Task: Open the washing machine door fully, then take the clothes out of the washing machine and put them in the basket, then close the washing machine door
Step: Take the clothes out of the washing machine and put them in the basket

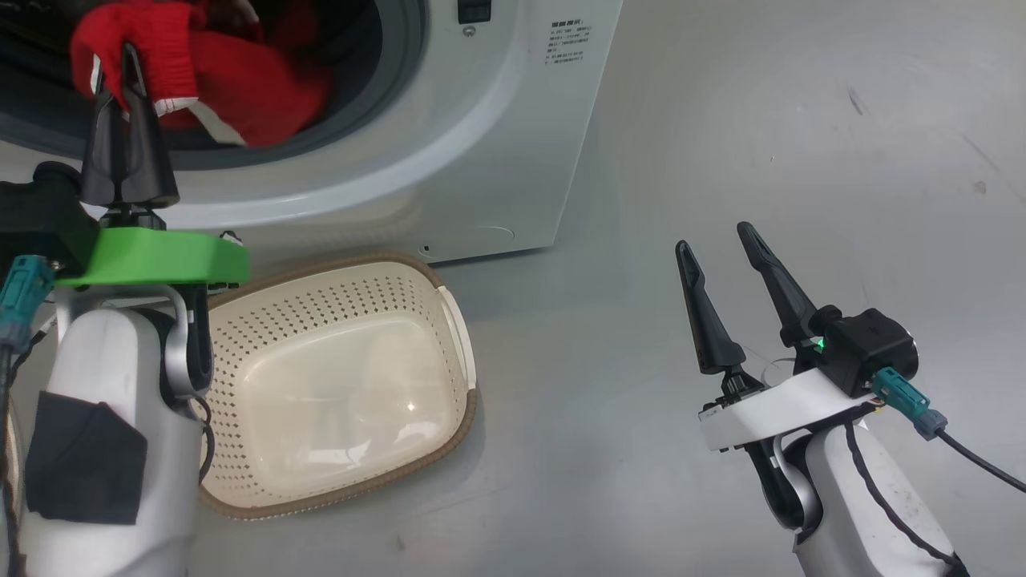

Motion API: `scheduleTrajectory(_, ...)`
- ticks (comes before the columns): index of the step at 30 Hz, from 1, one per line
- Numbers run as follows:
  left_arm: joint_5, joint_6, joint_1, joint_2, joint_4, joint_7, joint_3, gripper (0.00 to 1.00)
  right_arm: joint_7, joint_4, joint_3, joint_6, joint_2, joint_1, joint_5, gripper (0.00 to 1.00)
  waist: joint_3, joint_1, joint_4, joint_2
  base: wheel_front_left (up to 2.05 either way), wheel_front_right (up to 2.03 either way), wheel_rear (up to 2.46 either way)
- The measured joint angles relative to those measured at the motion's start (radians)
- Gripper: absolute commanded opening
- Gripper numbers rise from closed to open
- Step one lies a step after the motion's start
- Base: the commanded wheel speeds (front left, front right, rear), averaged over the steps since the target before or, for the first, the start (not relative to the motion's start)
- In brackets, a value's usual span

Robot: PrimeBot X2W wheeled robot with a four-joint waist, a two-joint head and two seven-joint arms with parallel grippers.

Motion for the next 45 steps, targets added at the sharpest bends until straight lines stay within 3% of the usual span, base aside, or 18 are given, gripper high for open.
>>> scheduleTrajectory(9,0.029,0.009,0.038,0.0,-0.165,-0.003,0.001,0.0,0.0,-0.002,-0.008,0.001,0.0,0.028,0.0,1.0,-0.053,0.0,0.009,0.0,0.0,0.0,0.0)
scheduleTrajectory(22,0.034,0.021,0.216,-0.02,-0.217,-0.003,0.017,0.0,0.0,-0.023,-0.006,0.006,0.0,0.036,-0.004,1.0,-0.043,0.0,0.016,0.0,0.0,0.0,0.0)
scheduleTrajectory(30,-0.022,0.025,0.328,-0.037,-0.143,0.001,0.016,0.0,0.0,-0.044,-0.006,0.007,0.0,0.035,-0.009,1.0,0.005,0.0,0.015,0.0,0.0,0.0,0.0)
scheduleTrajectory(45,-0.1,0.024,0.332,-0.04,0.066,0.0,0.003,0.0,0.0,-0.094,0.02,0.008,0.0,-0.022,-0.009,1.0,0.149,0.0,-0.007,0.0,0.0,0.0,0.0)
